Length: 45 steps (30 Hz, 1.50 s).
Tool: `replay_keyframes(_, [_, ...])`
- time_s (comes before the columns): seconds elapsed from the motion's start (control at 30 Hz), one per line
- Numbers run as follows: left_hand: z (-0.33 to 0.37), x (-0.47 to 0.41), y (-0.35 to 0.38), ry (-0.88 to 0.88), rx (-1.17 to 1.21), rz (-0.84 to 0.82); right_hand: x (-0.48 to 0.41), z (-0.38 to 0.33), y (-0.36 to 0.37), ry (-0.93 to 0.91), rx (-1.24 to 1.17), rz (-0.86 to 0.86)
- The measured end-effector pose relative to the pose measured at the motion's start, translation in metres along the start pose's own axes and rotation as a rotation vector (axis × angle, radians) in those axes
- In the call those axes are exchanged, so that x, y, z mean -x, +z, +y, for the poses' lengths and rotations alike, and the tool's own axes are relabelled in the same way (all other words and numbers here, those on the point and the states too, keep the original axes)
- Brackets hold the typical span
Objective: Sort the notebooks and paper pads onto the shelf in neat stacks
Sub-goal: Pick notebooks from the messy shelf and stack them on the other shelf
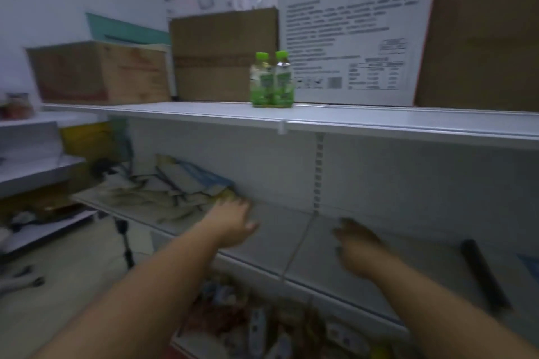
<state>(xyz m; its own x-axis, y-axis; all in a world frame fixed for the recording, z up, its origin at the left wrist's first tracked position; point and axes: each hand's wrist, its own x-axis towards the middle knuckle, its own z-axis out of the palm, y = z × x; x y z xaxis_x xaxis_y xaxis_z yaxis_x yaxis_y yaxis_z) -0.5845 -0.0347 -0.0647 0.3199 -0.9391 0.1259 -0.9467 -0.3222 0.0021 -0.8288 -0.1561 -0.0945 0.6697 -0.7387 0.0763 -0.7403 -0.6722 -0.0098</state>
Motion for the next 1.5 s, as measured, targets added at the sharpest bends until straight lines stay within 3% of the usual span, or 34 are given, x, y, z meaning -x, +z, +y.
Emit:
replay_keyframes(0.13, [-0.099, 0.048, -0.035, -0.182, 0.107, 0.033, -0.026, -0.153, -0.006, -0.362, -0.039, -0.007])
replay_keyframes(0.37, [-0.197, 0.108, -0.023, -0.309, 0.149, 0.017, -0.055, -0.272, 0.004, -0.518, -0.023, -0.159])
replay_keyframes(0.53, [-0.244, 0.099, -0.007, -0.382, 0.194, 0.009, -0.109, -0.313, 0.021, -0.544, -0.053, -0.169])
replay_keyframes(0.77, [-0.302, 0.051, -0.003, -0.363, 0.242, -0.003, -0.257, -0.326, 0.045, -0.280, -0.170, -0.089])
replay_keyframes(0.93, [-0.348, -0.010, -0.002, -0.394, 0.335, -0.048, -0.343, -0.349, 0.054, -0.287, -0.304, 0.002])
replay_keyframes(1.03, [-0.362, -0.039, 0.010, -0.376, 0.497, -0.041, -0.374, -0.358, 0.063, -0.323, -0.285, -0.039])
replay_keyframes(1.17, [-0.376, -0.063, 0.018, -0.394, 0.776, -0.078, -0.387, -0.359, 0.060, -0.345, -0.145, 0.105])
replay_keyframes(1.27, [-0.387, -0.089, 0.006, -0.487, 1.249, -0.034, -0.386, -0.363, 0.047, -0.278, -0.131, 0.198])
replay_keyframes(1.33, [-0.389, -0.107, 0.002, -0.555, 1.515, 0.006, -0.384, -0.367, 0.041, -0.241, -0.218, 0.349])
replay_keyframes(1.43, [-0.391, -0.131, 0.008, -0.534, 1.713, -0.043, -0.372, -0.379, 0.025, -0.314, -0.256, 0.780])
replay_keyframes(1.5, [-0.395, -0.148, 0.010, -0.449, 1.859, -0.104, -0.366, -0.404, 0.014, -0.374, -0.276, 0.794])
